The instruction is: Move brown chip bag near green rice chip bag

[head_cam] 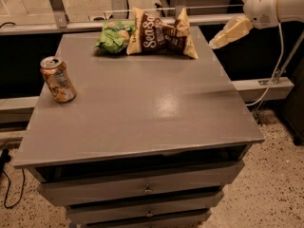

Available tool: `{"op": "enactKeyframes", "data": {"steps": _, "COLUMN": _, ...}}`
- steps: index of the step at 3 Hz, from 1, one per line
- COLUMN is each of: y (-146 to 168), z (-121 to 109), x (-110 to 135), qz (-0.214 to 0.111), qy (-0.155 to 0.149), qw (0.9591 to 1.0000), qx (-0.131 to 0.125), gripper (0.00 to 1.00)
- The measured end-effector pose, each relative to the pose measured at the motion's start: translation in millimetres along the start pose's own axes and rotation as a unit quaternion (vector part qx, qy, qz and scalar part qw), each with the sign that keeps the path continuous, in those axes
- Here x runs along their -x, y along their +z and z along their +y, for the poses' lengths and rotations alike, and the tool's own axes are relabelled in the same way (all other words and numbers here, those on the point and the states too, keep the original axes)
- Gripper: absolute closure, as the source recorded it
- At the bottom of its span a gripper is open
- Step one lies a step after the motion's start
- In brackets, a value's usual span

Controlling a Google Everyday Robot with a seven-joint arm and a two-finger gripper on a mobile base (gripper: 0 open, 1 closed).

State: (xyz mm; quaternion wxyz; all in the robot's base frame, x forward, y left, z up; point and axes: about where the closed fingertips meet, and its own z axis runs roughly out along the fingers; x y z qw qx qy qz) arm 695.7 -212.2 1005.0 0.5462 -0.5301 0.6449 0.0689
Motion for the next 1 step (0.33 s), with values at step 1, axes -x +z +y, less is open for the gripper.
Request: {"op": "enactKeyframes", "data": {"steps": 1, "y": 0.1, "z": 0.0, "x": 0.0, "qz": 0.0, "qy": 0.0, "qw": 1.0, "qx": 0.0, "gripper": 0.0}}
